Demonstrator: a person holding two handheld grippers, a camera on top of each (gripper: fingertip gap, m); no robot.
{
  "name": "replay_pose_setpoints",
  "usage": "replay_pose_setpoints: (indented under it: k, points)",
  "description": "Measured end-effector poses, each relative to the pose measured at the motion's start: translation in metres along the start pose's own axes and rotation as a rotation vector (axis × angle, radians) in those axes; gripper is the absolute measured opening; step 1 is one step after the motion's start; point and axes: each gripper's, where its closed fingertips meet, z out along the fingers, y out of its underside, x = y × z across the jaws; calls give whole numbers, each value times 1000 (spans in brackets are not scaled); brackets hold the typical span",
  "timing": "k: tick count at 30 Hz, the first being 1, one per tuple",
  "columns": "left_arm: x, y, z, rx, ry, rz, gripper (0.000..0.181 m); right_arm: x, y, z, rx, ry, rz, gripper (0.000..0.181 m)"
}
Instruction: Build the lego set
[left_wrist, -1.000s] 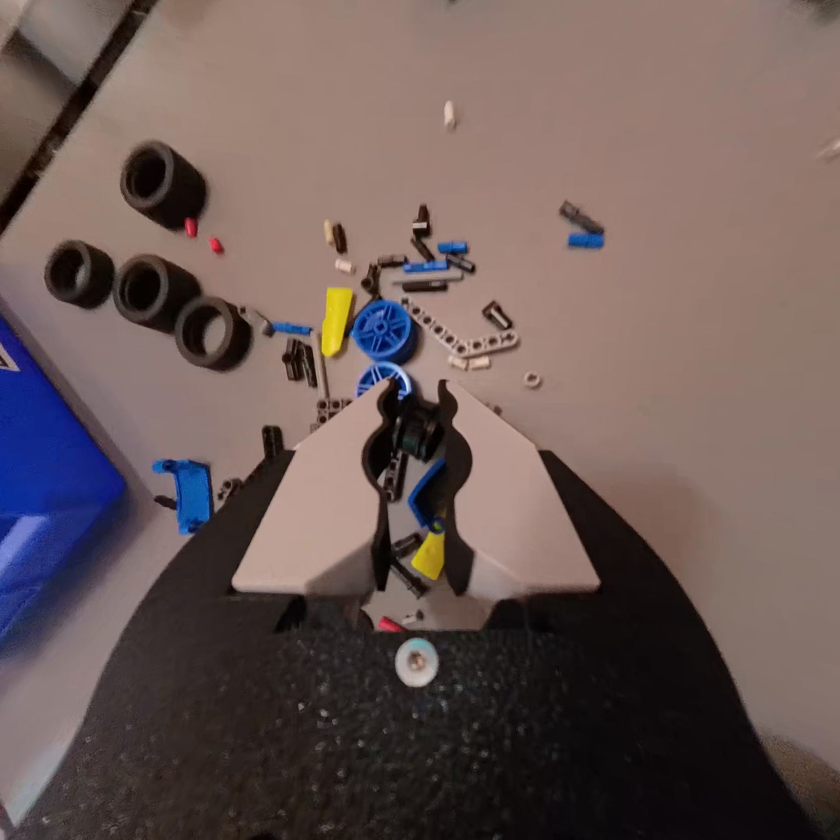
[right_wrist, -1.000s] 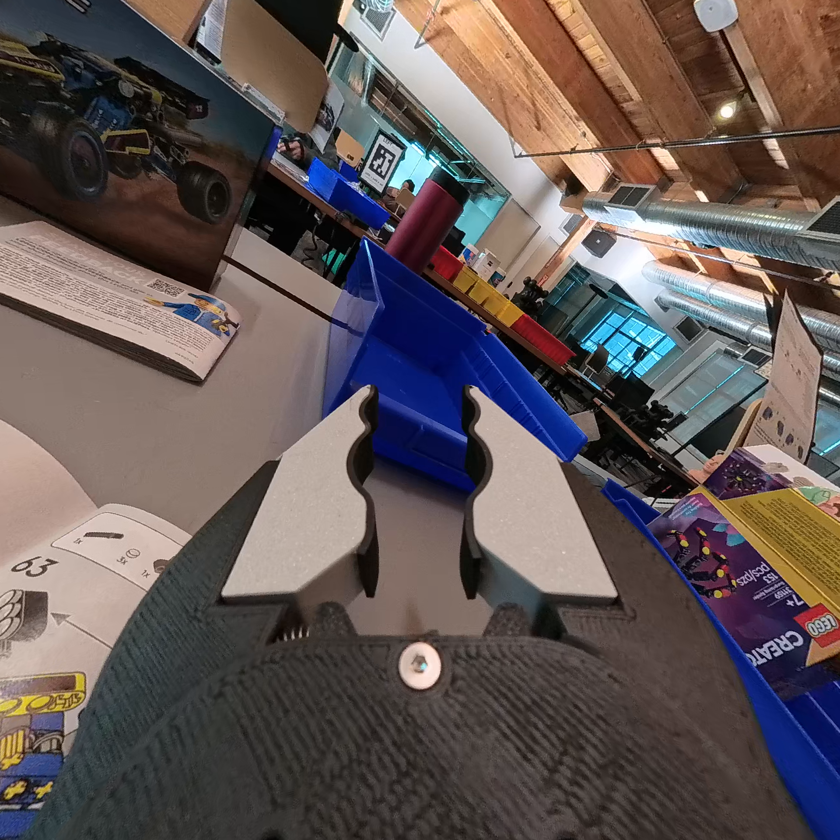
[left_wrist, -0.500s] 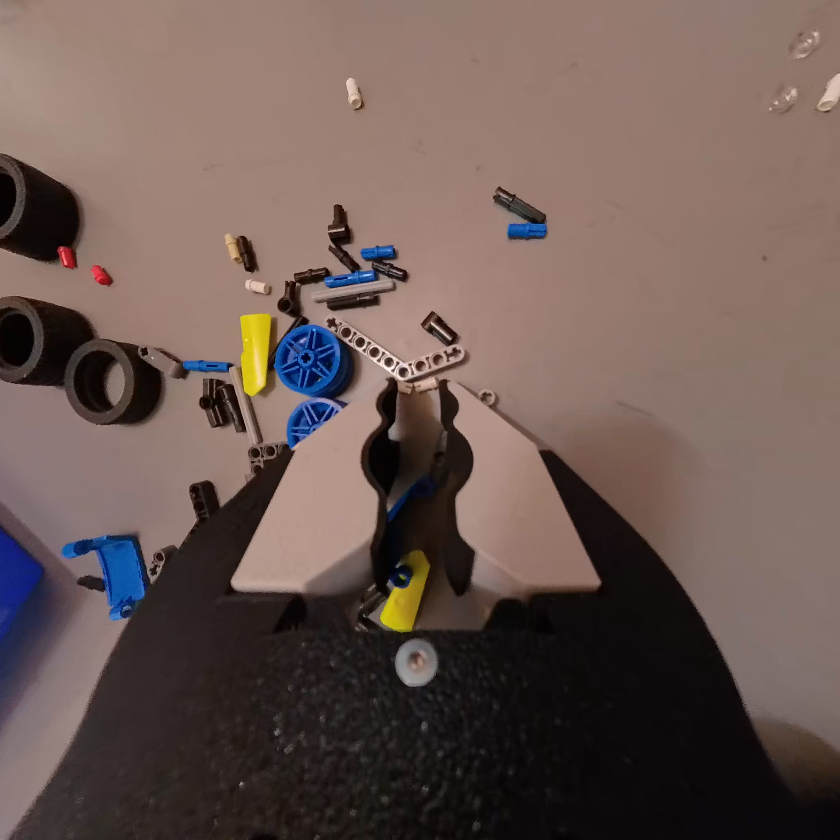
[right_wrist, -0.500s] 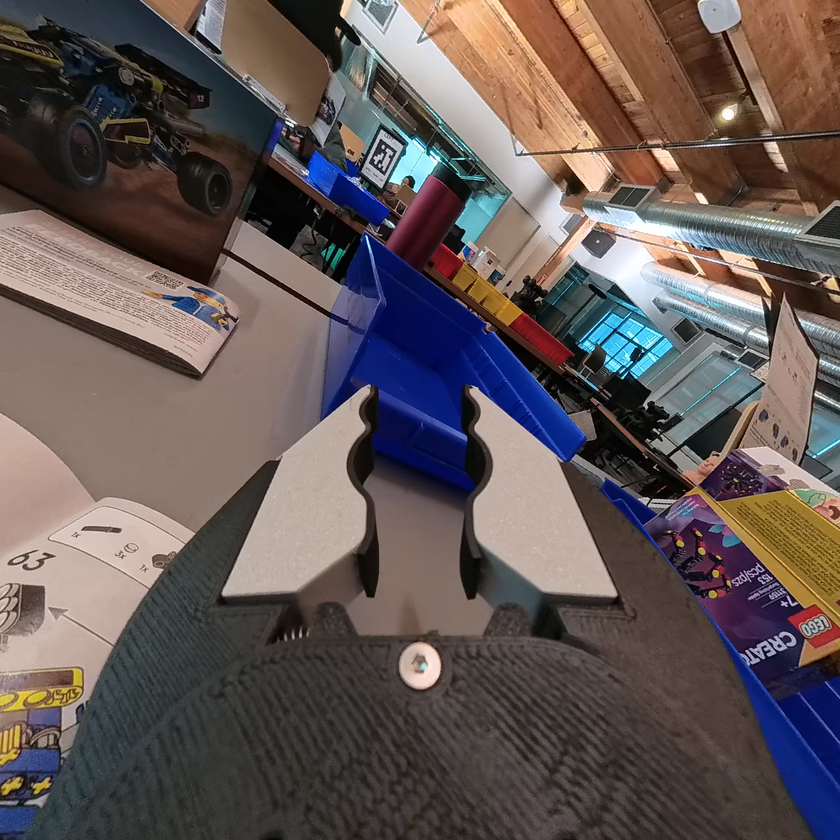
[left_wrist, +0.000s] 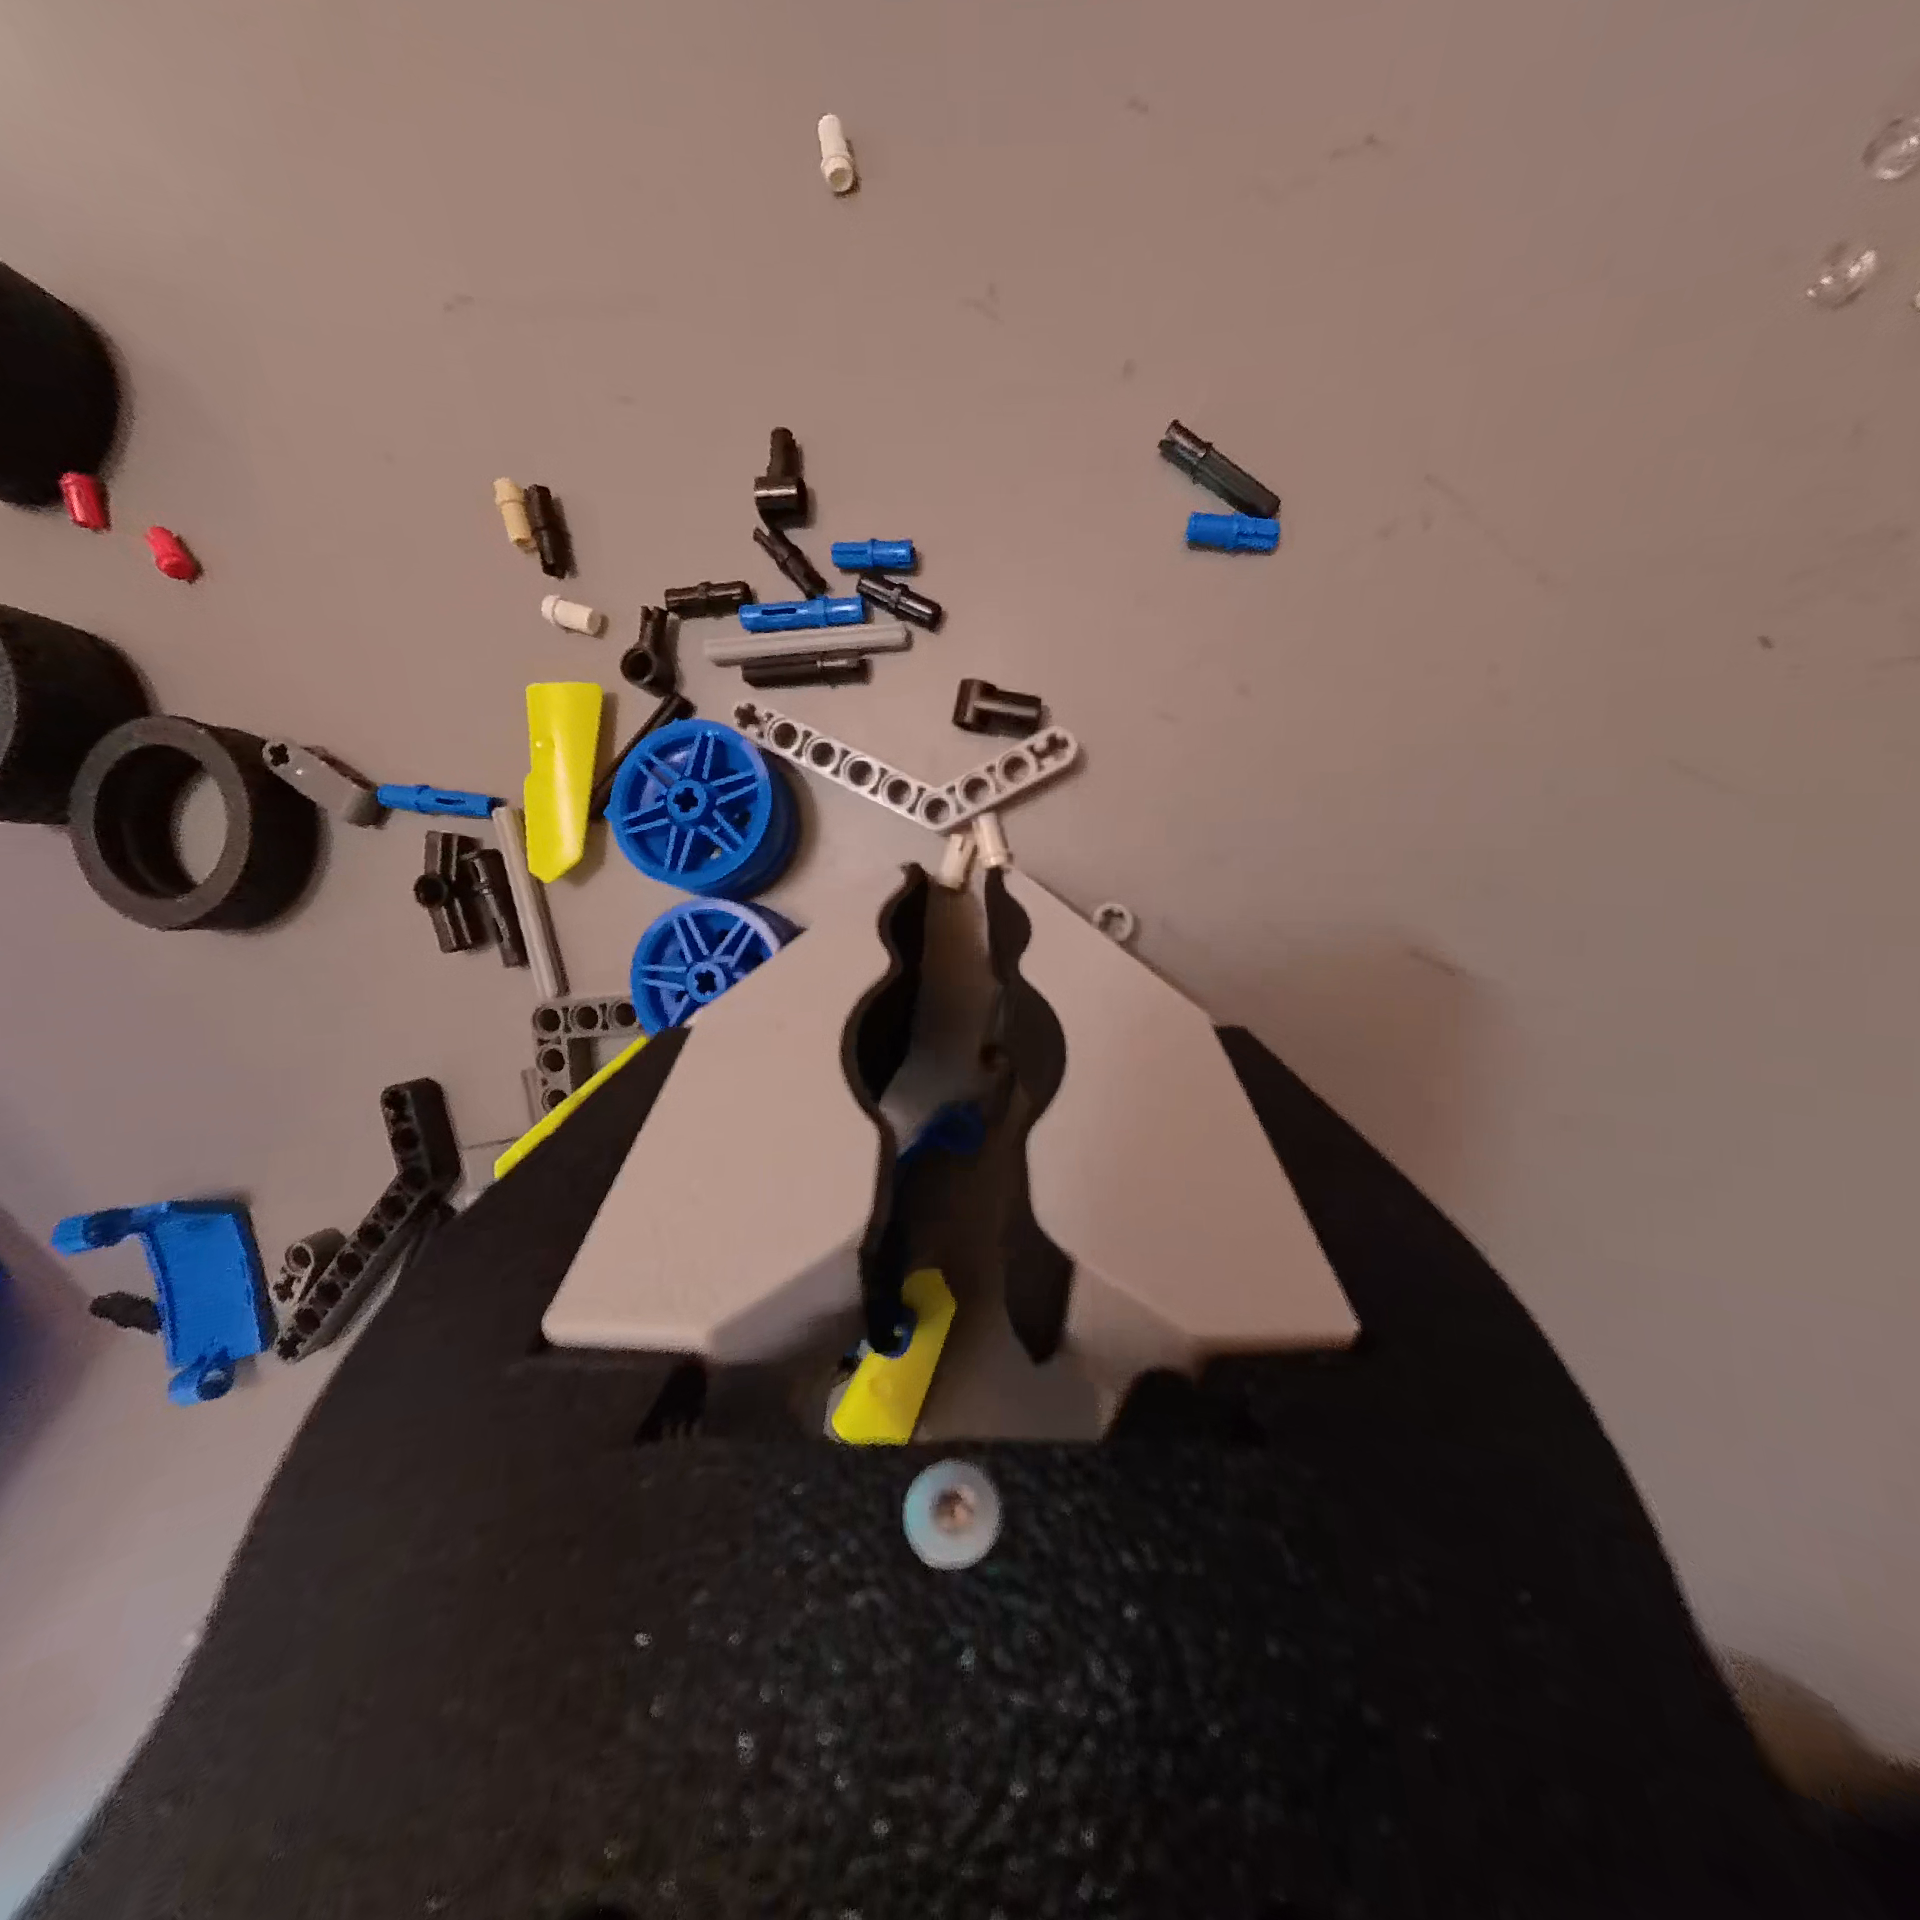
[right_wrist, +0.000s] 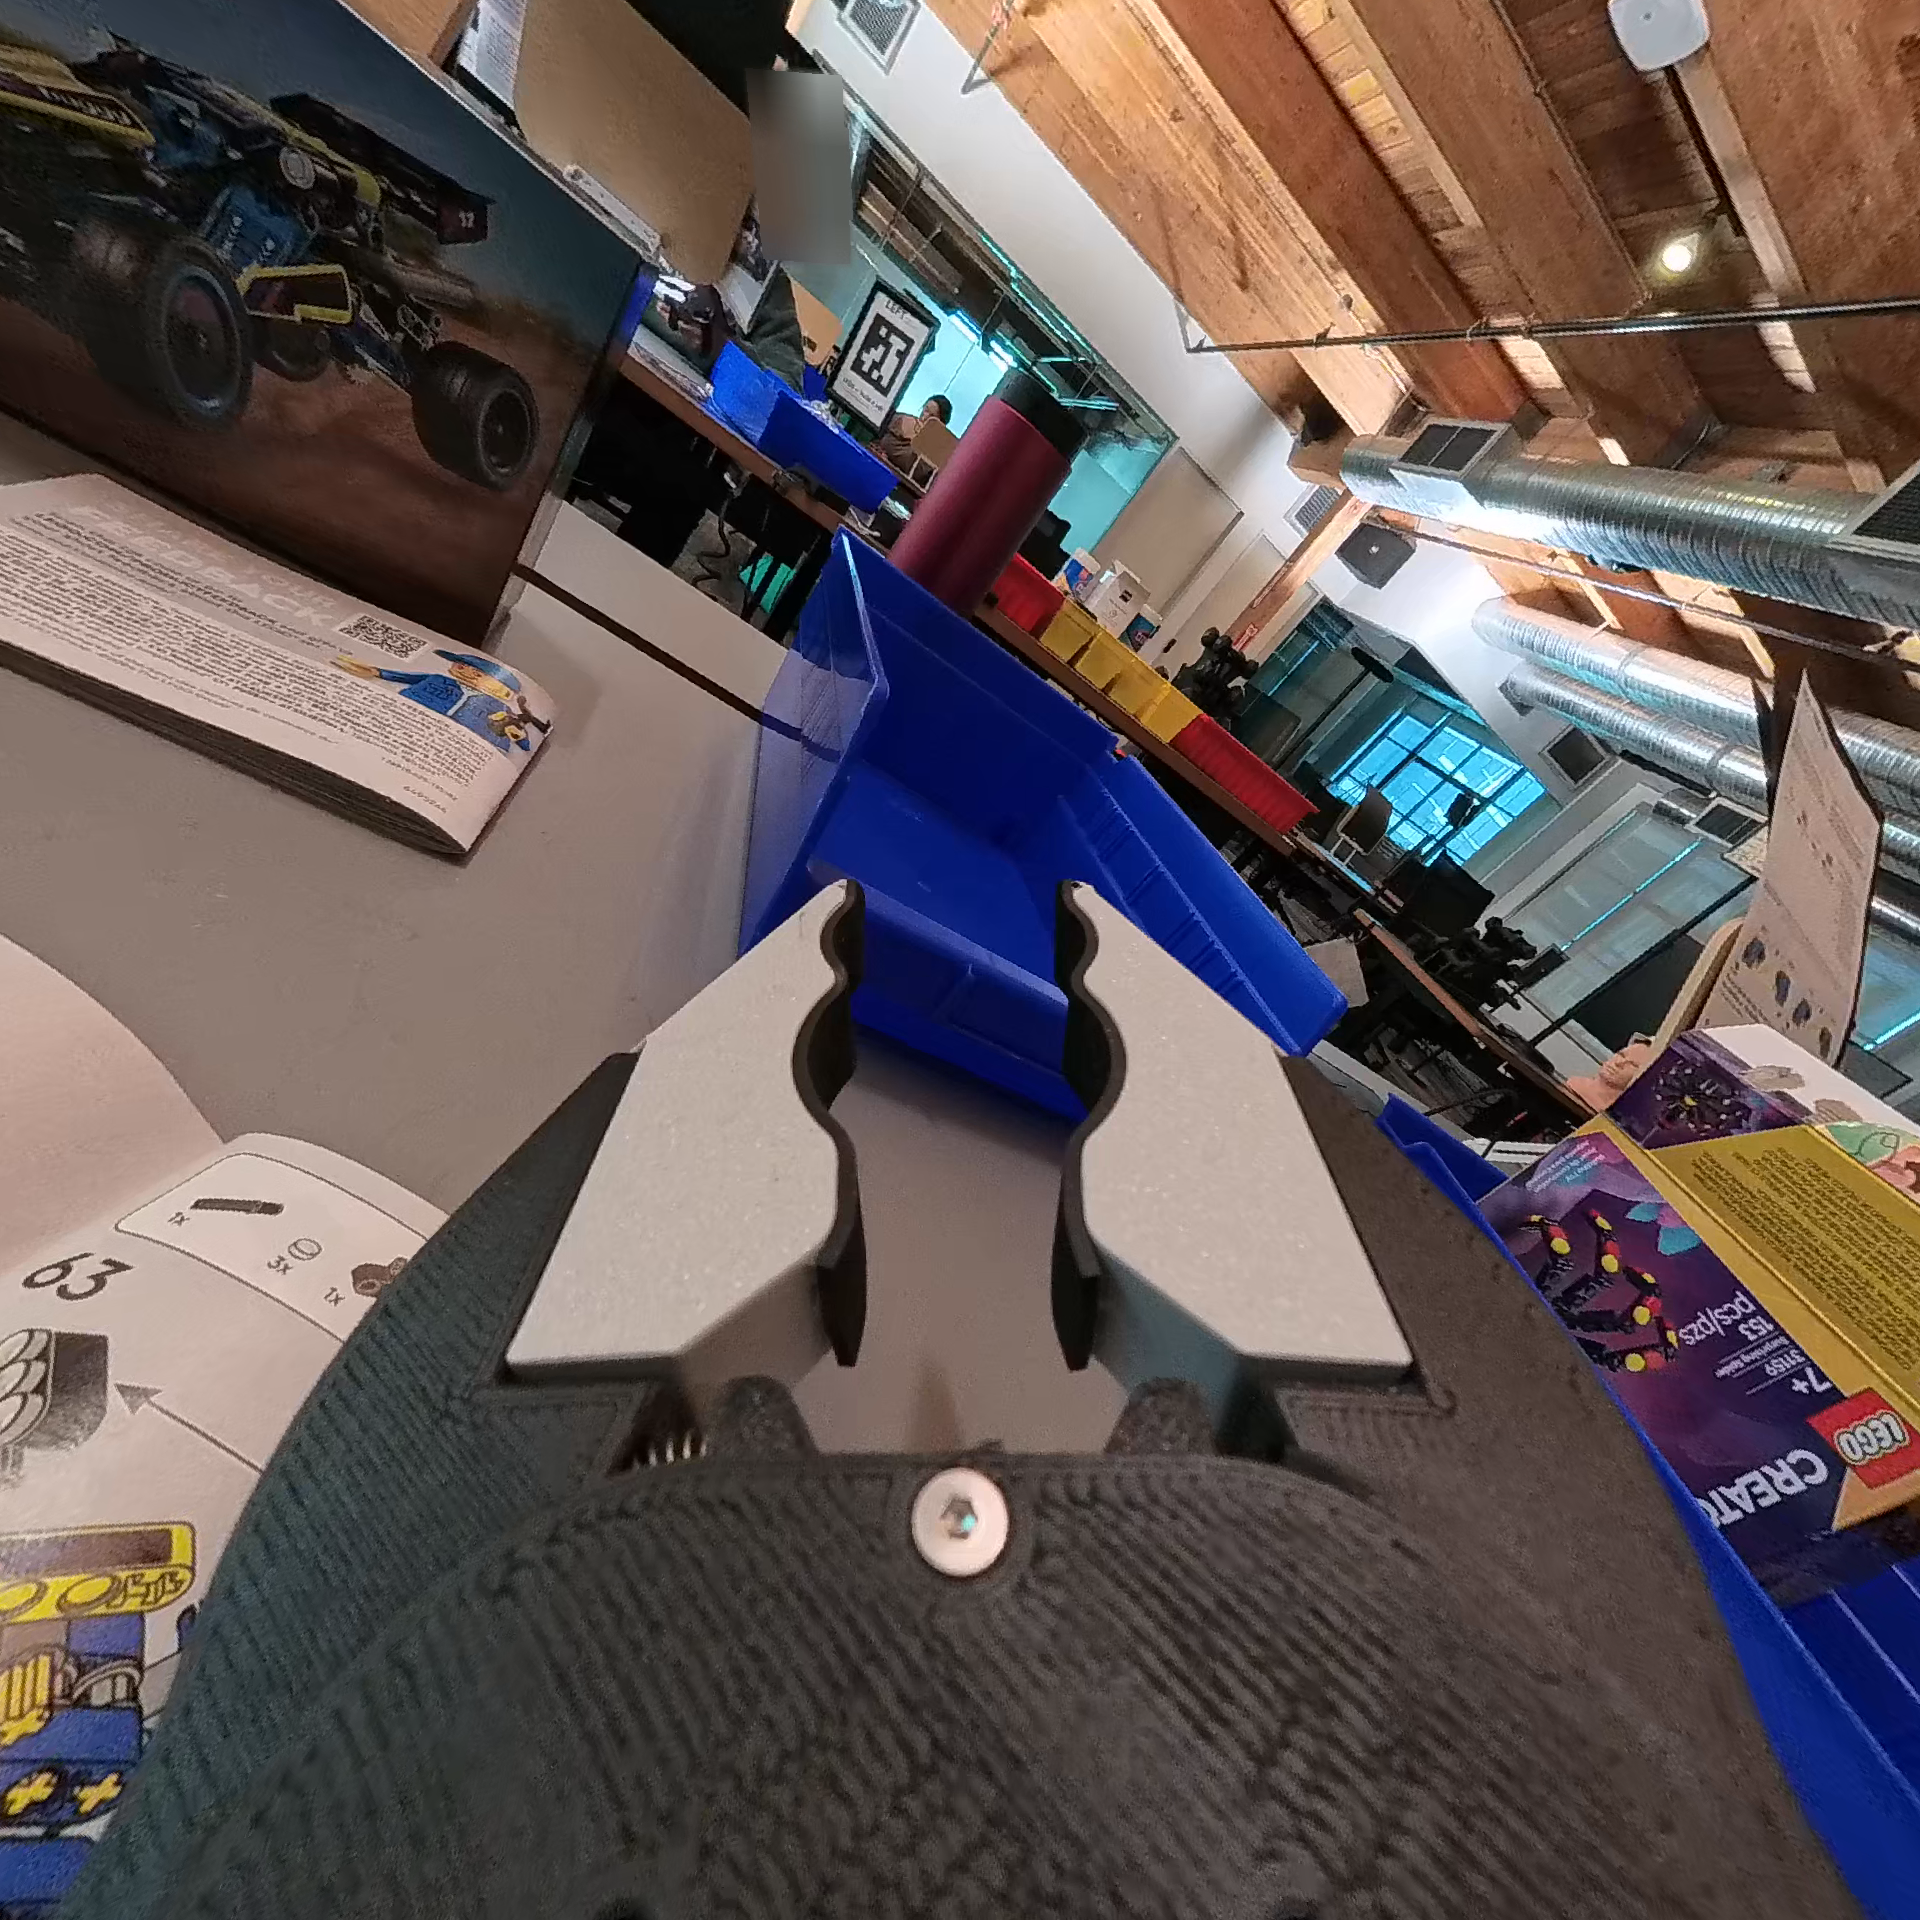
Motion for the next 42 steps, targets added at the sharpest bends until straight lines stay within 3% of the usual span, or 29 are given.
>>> replay_pose_setpoints:
  k: [13,19,26,32,42]
  points:
    - [25,-14,5,24,69,129,8,-1,0,0,0,-1,-2,35]
    - [28,-20,-3,32,74,60,16,0,0,0,1,-1,0,35]
    - [46,-25,8,-36,112,9,17,-1,0,0,0,-3,-1,35]
    - [63,-48,20,20,119,80,8,-1,0,0,-2,-5,-1,35]
    - [110,-78,22,116,222,228,14,-1,0,0,-1,-6,1,35]
